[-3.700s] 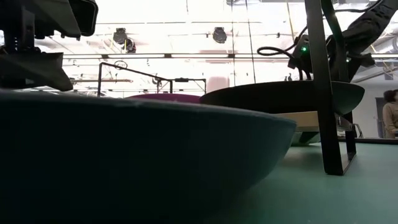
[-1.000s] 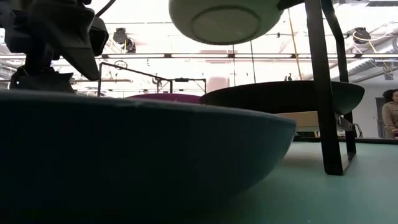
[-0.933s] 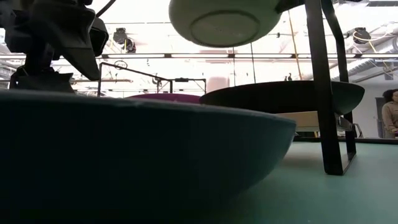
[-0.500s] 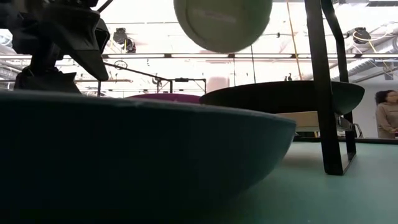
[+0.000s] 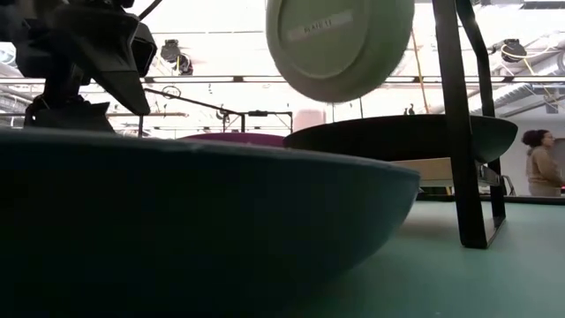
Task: Place and stack plates onto a shelf
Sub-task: Stack the green plate on the black plate on the shelf
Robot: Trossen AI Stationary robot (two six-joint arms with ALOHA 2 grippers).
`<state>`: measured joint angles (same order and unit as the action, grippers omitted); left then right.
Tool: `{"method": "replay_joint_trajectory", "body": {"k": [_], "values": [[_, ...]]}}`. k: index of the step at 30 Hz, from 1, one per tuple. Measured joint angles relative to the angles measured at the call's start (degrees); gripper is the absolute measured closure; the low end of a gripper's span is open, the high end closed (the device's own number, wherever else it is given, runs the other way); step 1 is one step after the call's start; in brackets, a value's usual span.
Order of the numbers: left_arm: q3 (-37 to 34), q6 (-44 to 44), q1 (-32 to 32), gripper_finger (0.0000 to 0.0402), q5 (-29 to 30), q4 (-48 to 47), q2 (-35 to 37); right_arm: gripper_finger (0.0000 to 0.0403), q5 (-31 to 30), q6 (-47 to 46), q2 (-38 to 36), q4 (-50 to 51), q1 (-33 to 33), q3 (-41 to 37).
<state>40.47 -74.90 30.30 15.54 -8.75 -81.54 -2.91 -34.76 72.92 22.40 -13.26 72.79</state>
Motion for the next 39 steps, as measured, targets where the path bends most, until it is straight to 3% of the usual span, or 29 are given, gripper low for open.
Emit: {"method": "replay_joint_trajectory", "body": {"k": [4,14,39], "values": [[0.0,3.6,-0.6,0.0117,-2.3,-0.1,0.0,0.0399,0.1,-7.7,1.8,0.8,0.0,0.0],[0.0,5.6,-0.7,0.0117,-2.7,-0.3,0.0,0.04,0.1,-14.8,5.3,4.1,-0.9,0.0],[0.0,8.8,-0.7,0.0117,-3.1,-1.0,0.0,0.0402,-1.6,-15.6,5.3,14.6,-5.2,0.0]]}}
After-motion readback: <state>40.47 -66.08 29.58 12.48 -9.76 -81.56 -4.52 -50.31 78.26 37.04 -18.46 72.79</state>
